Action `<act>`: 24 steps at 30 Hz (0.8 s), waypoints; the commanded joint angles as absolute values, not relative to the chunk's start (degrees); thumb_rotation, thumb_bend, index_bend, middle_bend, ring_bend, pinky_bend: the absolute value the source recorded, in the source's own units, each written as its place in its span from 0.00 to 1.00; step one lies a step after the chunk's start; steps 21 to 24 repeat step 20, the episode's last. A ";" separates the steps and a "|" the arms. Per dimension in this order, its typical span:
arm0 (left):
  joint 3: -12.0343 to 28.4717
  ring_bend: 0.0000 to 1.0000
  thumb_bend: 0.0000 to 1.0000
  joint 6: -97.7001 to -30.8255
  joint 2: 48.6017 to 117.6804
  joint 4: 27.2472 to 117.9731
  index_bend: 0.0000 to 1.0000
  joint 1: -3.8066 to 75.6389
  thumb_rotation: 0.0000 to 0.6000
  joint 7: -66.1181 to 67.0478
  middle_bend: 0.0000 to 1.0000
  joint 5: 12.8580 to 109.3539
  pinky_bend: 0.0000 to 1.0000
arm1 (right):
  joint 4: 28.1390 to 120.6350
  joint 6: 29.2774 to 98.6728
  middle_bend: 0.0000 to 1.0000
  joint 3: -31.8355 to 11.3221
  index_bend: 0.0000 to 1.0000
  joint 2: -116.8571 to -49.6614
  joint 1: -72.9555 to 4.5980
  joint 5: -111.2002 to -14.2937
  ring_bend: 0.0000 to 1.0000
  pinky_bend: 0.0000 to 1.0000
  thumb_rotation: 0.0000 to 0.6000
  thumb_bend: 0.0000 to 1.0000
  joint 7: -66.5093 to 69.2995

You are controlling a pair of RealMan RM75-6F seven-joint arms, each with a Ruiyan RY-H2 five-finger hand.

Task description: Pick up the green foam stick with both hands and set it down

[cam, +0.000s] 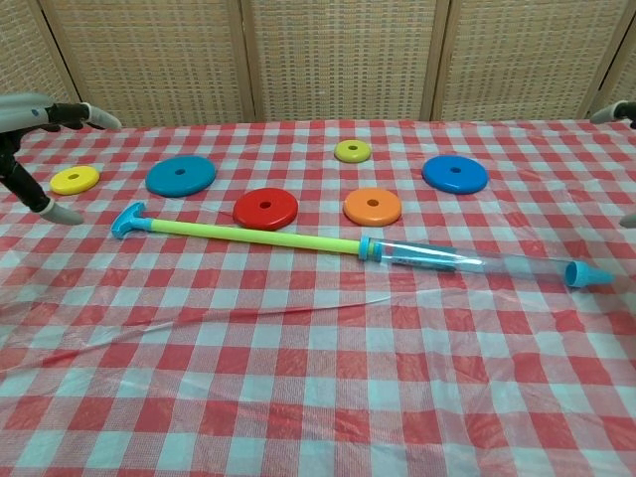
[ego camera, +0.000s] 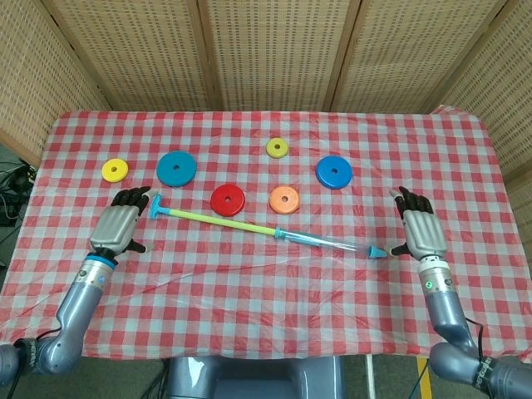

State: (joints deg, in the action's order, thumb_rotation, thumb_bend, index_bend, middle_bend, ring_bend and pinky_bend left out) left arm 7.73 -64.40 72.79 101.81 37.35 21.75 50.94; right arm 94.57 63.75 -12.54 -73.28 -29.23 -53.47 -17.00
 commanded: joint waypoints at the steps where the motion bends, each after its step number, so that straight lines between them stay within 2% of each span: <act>1: 0.41 0.00 0.14 -75.89 71.98 100.28 0.07 28.07 1.00 15.76 0.00 68.88 0.00 | 93.21 68.84 0.00 -5.87 0.04 -70.83 -22.56 -69.71 0.00 0.00 1.00 0.20 -6.56; 6: -3.72 0.00 0.13 -85.13 74.39 99.00 0.02 20.98 1.00 14.50 0.00 76.54 0.00 | 91.77 76.92 0.00 -1.06 0.00 -70.08 -16.25 -79.91 0.00 0.00 1.00 0.16 2.92; 12: -6.79 0.00 0.11 -90.70 75.14 94.82 0.00 16.13 1.00 19.69 0.00 83.10 0.00 | 85.47 86.78 0.00 0.86 0.00 -71.31 -11.10 -86.40 0.00 0.00 1.00 0.10 -1.17; 16: -6.97 0.00 0.06 -92.00 74.23 95.07 0.00 14.11 1.00 20.06 0.00 84.19 0.00 | 85.24 87.54 0.00 1.09 0.00 -70.79 -9.64 -86.38 0.00 0.00 1.00 0.06 -3.23; 24: -6.19 0.00 0.06 -92.09 73.45 95.39 0.00 13.16 1.00 19.70 0.00 84.60 0.00 | 85.16 88.45 0.00 -0.04 0.00 -70.89 -8.97 -85.95 0.00 0.00 1.00 0.05 -4.30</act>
